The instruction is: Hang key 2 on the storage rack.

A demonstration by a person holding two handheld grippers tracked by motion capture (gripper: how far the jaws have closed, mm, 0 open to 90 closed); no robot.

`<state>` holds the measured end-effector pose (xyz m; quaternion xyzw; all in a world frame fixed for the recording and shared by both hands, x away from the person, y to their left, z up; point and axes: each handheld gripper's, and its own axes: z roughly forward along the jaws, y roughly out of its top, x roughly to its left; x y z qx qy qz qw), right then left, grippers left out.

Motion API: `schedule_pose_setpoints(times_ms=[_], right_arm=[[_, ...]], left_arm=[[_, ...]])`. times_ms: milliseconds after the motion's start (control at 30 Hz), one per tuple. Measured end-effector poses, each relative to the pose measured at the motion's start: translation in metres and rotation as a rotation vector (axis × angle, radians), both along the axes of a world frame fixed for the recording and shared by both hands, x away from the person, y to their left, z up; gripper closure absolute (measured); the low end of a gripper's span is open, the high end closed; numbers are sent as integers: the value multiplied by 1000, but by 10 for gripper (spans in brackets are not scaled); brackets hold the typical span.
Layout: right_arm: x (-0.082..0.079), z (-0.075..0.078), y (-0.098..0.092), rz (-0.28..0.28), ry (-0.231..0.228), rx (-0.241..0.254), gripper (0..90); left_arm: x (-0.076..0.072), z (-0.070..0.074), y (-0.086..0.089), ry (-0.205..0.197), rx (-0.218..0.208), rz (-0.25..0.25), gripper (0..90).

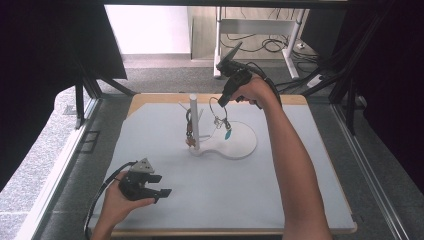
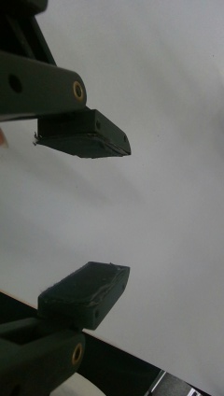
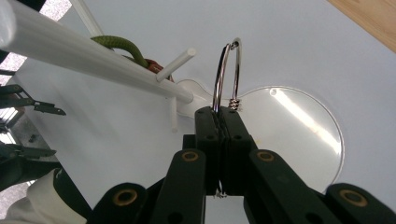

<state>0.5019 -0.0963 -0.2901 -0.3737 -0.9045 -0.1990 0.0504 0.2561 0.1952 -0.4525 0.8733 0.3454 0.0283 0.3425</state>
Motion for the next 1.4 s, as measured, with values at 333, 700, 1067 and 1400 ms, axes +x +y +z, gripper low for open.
schedule_pose_setpoints(times_ms=[333,700,1067,1400], right_arm=[[2,-8,14,10,1,3,878],[2,-18,25,29,8,4,878],[-5,-25,34,50,13,3,878],[-13,-36,39,82,23,-5,877]], left_arm=[[0,1,1,-3,2,-2,367],[0,1,1,-3,4,-4,367],[1,0,1,1,5,-2,366],[2,-1,0,1,10,-4,366]])
